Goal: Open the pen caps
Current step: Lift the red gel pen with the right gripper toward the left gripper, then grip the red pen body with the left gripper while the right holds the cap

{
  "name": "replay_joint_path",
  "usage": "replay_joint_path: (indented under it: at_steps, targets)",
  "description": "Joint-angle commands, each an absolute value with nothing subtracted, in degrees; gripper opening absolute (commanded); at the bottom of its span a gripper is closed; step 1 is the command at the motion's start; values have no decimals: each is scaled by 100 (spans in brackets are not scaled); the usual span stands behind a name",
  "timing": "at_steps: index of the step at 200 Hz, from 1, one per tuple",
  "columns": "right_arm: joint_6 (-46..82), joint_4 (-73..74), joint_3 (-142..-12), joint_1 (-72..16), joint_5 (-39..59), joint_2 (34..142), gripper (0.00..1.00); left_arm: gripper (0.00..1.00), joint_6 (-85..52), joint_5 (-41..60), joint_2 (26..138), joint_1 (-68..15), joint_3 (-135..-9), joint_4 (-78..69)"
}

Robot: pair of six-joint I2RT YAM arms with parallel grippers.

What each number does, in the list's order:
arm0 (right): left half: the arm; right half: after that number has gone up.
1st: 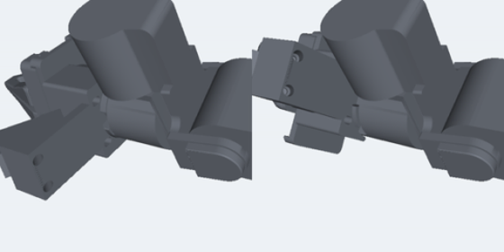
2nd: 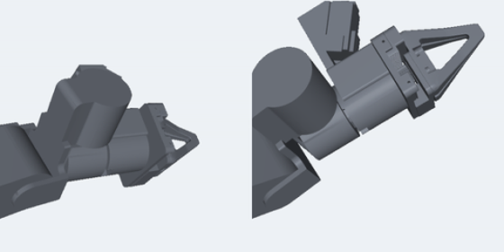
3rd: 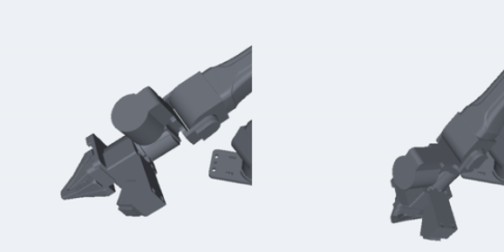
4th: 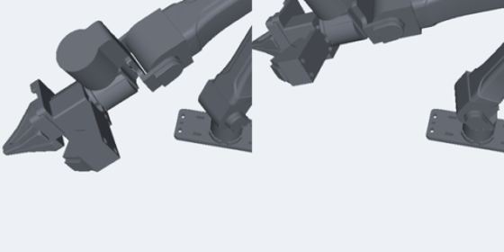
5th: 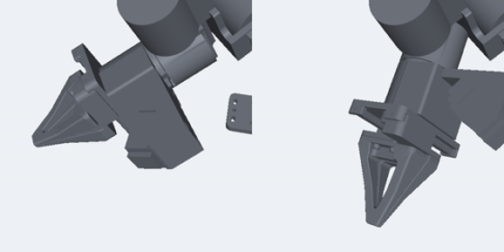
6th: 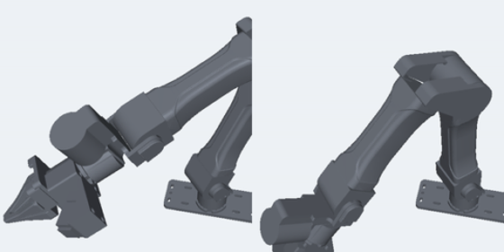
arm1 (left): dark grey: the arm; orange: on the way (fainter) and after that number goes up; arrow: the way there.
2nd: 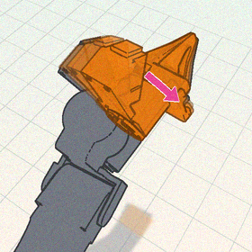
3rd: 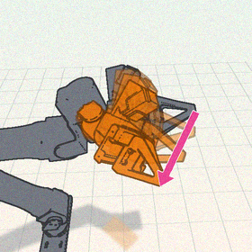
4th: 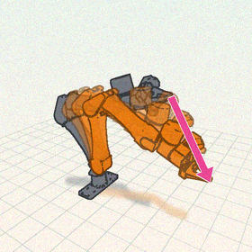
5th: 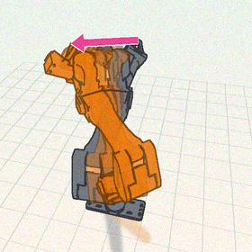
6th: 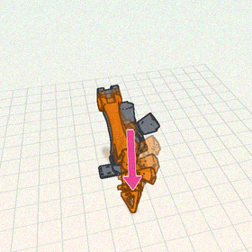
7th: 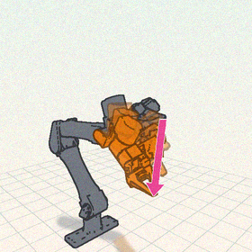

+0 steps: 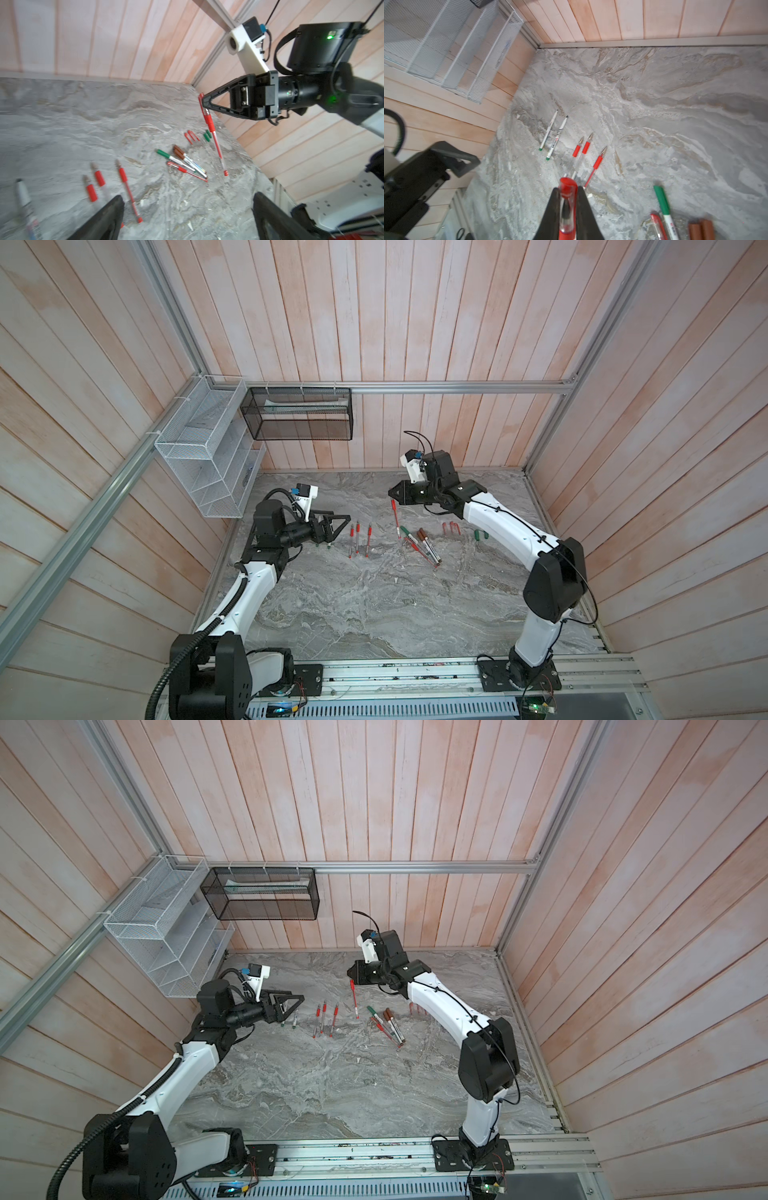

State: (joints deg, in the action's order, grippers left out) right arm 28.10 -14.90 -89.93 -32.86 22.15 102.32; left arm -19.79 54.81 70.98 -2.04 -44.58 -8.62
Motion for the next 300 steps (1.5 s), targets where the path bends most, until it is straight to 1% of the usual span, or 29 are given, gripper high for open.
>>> replay_joint_path:
  at_steps: [1, 24, 43, 59, 88, 96, 126, 150, 162, 187, 200, 214, 226, 242, 254, 282, 300]
  targets:
    - [4149, 923, -7782, -3164, 2816, 9727, 2, 96, -2977, 6390, 7278, -371, -4261, -2040]
    - [4925, 2495, -6821, -3159, 2760, 9301, 1, 95, -3344, 6501, 7441, -615, -4190, -2584]
    - [5605, 3716, -6068, -3171, 2722, 9108, 0, 92, -3497, 6478, 7609, -736, -4296, -2566]
    - [6131, 4772, -5477, -3202, 2665, 9058, 0, 91, -3259, 6323, 7713, -874, -4375, -2322]
    - [6522, 5506, -5261, -3337, 2833, 9219, 0, 90, -2753, 5985, 8004, -1193, -4736, -1374]
    - [6562, 5647, -5210, -3401, 2823, 9244, 0, 90, -2732, 5979, 8103, -1246, -4803, -1314]
    - [6621, 5782, -5230, -3490, 2847, 9367, 0, 78, -3250, 6234, 8349, -1394, -4847, -1776]
    - [6612, 5907, -5168, -3572, 2773, 9360, 0, 69, -3293, 6314, 8375, -1441, -4934, -1799]
    - [6574, 5832, -5194, -3584, 2802, 9402, 0, 67, -3261, 6317, 8389, -1469, -4907, -1830]
    - [6583, 5896, -5190, -3585, 2808, 9459, 0, 59, -3284, 6461, 8346, -1515, -4893, -1875]
    - [6562, 5949, -5194, -3595, 2817, 9500, 0, 56, -3444, 6556, 8332, -1531, -4821, -2141]
    - [6560, 5924, -5225, -3607, 2880, 9578, 0, 54, -3680, 6680, 8341, -1559, -4714, -2537]
    - [6582, 5951, -5238, -3610, 2883, 9603, 0, 52, -3717, 6727, 8326, -1578, -4734, -2518]
    - [6559, 5963, -5234, -3621, 2865, 9574, 0, 52, -3716, 6740, 8281, -1573, -4748, -2477]
    - [6519, 5920, -5216, -3604, 2876, 9558, 0, 55, -3690, 6686, 8249, -1574, -4712, -2468]
    - [6469, 5807, -5191, -3586, 2837, 9467, 0, 55, -3462, 6655, 8092, -1520, -4720, -2184]
    - [6443, 5878, -5198, -3634, 2800, 9510, 0, 55, -3375, 6643, 8095, -1690, -4695, -2104]
